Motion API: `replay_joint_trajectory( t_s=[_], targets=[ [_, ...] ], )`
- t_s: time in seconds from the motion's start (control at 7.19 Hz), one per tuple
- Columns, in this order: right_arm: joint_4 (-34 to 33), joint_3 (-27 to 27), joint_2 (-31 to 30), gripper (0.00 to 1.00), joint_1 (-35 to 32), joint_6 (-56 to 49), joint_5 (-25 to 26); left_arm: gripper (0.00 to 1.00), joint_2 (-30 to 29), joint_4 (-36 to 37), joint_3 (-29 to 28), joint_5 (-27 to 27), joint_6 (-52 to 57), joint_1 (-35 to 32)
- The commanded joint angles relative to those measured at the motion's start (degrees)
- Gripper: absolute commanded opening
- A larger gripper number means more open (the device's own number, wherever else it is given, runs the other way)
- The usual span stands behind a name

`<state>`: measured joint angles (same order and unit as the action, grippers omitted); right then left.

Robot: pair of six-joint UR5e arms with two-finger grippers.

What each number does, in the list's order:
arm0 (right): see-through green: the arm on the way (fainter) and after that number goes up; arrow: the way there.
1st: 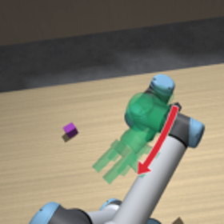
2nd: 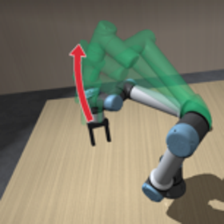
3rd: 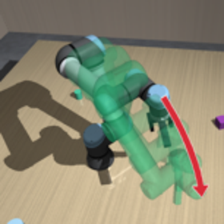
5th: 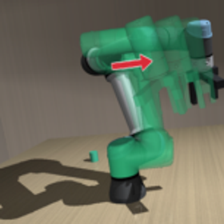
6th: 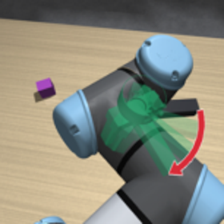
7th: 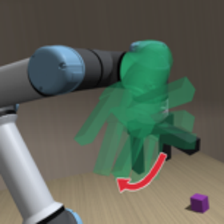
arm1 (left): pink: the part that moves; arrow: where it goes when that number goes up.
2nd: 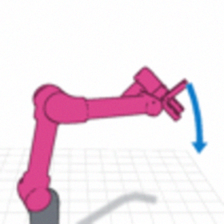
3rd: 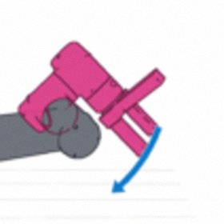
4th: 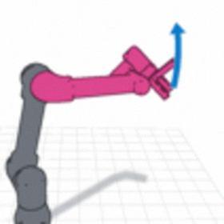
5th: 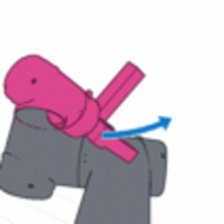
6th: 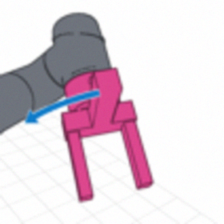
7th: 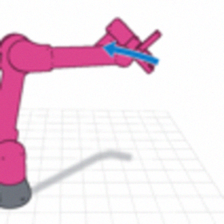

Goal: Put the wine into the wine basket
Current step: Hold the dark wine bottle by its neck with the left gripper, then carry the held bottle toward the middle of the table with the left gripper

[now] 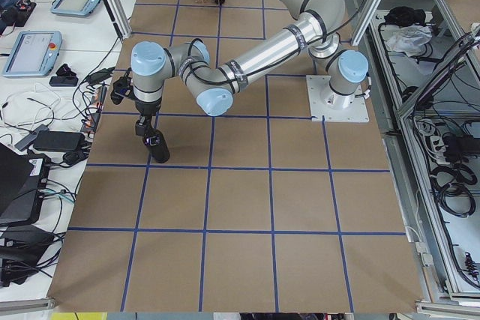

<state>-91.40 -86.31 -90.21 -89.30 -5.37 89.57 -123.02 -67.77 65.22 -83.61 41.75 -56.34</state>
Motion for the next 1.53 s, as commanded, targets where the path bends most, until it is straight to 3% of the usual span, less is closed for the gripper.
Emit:
replay_joint_trajectory(
  t_s=[0.0,0.42,0.7,0.97,1.39],
  targets=[
    [0.0,0.0,0.0,1.00,0.0,0.4,-0.1,0.85,-0.8,0.1,-0.7,0.0,-0.3,0.0],
    [0.0,0.0,0.0,1.00,0.0,0.3,-0.1,0.78,-1.9,0.1,-1.3,0.0,-0.4,0.0],
    [0.0,0.0,0.1,1.00,0.0,0.2,-0.1,0.65,-2.1,0.1,-1.2,0.0,-0.4,0.0],
    [-0.8,0.0,0.1,1.00,0.0,0.1,-0.1,0.04,-2.1,-0.2,-1.1,0.0,-0.3,0.0],
    [-0.8,0.0,0.1,1.00,0.0,0.2,-0.1,0.00,-2.0,-0.3,-0.9,-0.1,-0.3,0.0]
  ],
)
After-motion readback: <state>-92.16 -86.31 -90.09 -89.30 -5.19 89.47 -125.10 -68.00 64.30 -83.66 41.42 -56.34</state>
